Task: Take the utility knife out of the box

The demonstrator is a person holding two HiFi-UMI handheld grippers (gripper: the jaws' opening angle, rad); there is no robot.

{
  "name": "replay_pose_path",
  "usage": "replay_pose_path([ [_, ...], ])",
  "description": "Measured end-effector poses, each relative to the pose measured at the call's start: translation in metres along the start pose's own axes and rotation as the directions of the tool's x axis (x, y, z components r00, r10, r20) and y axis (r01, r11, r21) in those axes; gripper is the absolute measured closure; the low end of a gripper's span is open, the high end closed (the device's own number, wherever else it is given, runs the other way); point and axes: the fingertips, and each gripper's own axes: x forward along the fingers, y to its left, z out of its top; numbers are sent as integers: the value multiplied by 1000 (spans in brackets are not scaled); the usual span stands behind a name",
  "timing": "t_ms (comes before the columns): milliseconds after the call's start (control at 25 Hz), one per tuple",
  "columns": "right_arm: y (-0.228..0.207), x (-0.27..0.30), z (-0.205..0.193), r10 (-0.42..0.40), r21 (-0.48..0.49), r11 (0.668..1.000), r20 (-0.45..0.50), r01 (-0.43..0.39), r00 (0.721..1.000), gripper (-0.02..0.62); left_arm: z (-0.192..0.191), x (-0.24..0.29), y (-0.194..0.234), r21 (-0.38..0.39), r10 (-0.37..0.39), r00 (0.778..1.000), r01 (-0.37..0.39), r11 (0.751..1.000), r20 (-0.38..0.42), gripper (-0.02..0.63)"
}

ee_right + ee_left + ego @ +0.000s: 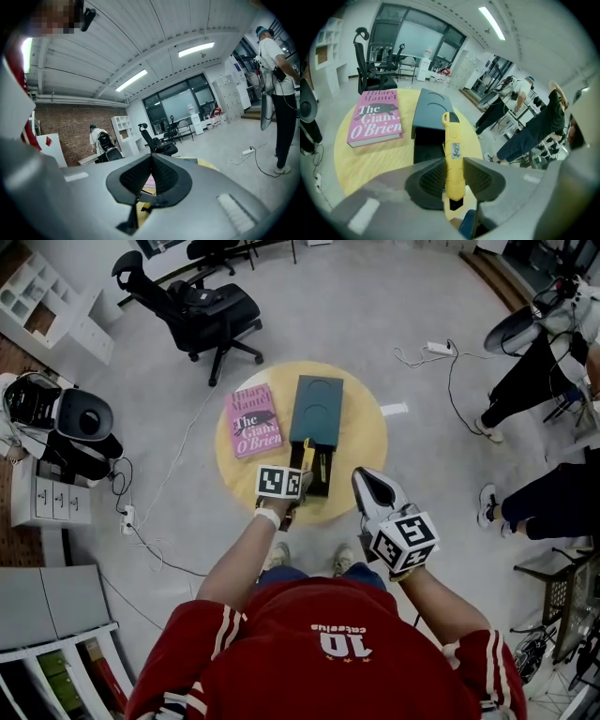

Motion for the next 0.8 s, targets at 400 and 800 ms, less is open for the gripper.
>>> replay_pose_path([
  [400, 31, 2, 22, -97, -27, 995, 60, 99, 993, 603, 58, -113, -31, 80, -254, 899, 241, 967, 356, 479],
  [800, 79, 6, 55, -182, -81, 977, 170, 198, 968, 603, 109, -249, -59, 391, -440, 709, 246, 887, 551, 479],
])
